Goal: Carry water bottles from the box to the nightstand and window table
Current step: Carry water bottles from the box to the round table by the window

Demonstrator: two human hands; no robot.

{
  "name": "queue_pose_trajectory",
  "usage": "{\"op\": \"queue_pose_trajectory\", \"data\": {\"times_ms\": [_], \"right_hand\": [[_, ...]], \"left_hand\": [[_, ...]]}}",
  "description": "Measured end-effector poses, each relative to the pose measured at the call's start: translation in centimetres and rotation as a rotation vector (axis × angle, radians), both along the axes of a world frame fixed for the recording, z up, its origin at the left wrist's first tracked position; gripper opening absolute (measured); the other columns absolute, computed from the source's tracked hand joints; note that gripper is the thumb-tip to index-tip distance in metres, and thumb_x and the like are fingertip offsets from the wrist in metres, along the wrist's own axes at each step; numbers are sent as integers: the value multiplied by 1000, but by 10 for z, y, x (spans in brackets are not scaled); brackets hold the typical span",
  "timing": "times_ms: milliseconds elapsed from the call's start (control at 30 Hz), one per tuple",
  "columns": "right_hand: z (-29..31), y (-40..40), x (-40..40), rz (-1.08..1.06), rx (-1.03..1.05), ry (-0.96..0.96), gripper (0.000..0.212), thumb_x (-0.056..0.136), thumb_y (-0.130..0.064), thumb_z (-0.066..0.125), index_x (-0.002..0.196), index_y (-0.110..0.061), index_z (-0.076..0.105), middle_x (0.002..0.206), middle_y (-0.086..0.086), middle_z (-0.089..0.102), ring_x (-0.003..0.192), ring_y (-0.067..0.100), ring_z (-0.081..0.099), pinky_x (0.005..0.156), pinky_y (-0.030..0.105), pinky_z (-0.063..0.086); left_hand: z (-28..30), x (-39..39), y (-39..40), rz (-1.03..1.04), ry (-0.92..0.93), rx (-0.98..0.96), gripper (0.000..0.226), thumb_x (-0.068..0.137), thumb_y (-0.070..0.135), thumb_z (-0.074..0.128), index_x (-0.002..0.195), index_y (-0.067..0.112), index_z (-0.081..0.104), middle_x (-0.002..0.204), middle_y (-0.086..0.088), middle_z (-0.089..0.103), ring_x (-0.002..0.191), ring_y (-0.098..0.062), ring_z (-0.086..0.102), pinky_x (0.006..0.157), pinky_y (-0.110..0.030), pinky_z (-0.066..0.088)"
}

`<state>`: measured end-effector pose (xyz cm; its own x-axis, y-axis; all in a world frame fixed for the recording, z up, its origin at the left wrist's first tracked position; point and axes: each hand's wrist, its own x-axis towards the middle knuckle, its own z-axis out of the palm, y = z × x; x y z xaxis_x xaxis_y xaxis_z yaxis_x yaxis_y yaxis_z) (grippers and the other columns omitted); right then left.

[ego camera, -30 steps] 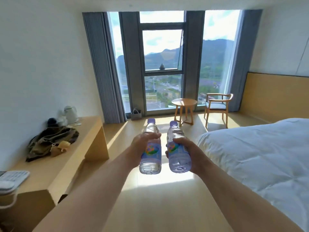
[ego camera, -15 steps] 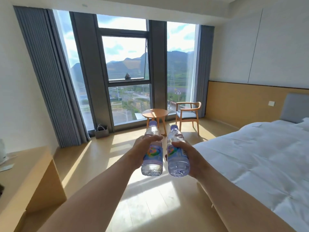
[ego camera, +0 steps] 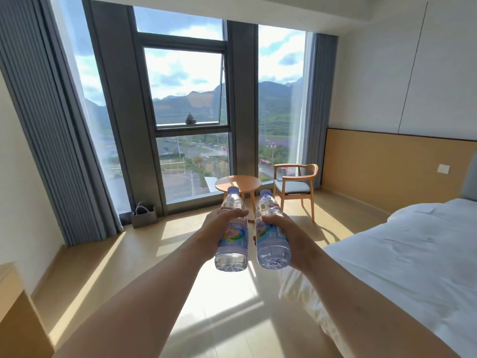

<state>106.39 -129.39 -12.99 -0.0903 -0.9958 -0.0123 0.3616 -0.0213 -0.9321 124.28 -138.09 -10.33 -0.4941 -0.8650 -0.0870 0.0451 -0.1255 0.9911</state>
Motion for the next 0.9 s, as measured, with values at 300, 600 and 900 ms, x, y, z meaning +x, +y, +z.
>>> {"op": "queue_pose_trajectory", "data": {"times_ms": [300, 600, 900], "right_hand": [[17, -205, -82, 2, 72, -11, 64, 78, -21, 80, 133, -8, 51, 88, 16, 70, 70, 29, 71, 61, 37, 60], [-10, -418, -130, -34, 67, 15, 64, 90, -21, 69, 147, -2, 44, 116, 27, 58, 105, 44, 53, 80, 45, 51], [4, -649, -182, -72, 118, -22, 57, 87, -23, 74, 136, -8, 49, 95, 18, 64, 72, 28, 68, 61, 37, 60]], "left_hand": [[13, -78, -199, 45, -29, 21, 71, 61, 35, 91, 122, 13, 62, 95, -19, 79, 77, -36, 77, 65, -39, 60], [-15, -132, -412, 25, -68, 31, 62, 68, 38, 89, 120, 17, 63, 93, -13, 80, 77, -32, 79, 66, -36, 60], [8, -185, -654, -35, -91, 16, 74, 59, 42, 87, 124, 17, 63, 101, -17, 79, 81, -34, 78, 64, -37, 60]]}}
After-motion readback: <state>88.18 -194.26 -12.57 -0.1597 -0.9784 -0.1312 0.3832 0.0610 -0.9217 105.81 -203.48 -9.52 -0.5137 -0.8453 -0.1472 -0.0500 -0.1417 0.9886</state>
